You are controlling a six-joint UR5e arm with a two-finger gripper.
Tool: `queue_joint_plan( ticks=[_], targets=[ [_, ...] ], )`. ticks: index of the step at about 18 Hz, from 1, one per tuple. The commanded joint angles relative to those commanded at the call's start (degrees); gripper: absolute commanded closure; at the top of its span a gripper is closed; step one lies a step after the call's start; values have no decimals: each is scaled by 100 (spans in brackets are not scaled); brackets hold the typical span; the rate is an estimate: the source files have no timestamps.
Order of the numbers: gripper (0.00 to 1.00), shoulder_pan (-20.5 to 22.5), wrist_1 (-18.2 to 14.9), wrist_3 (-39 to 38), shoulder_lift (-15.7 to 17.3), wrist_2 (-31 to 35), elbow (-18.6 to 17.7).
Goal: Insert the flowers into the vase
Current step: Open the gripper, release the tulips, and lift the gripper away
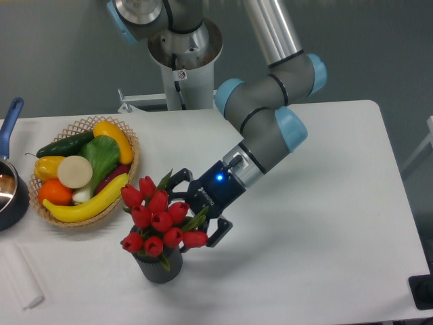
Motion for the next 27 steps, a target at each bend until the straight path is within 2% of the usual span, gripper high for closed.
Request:
queue_joint_plan(
  ticks=[2, 7, 10, 12, 15, 17, 20, 24, 27],
  targets=[
    [0, 105, -9, 79, 166, 360, -52],
    [0, 466, -18, 176, 939, 1582, -334],
    [0, 554, -53, 132, 1309, 1986, -290],
    [0, 650, -175, 150, 1546, 2600, -246],
    [0, 712, -623, 255, 1802, 3208, -124],
    [0, 721, -869, 727, 1872, 3525, -70],
    [0, 975, -1439, 1649, 2065, 3956, -27],
    [0, 1511, -2152, 3310, 2338, 4001, 0],
    [0, 1731, -2311, 3718, 2417, 4027, -9]
  ],
)
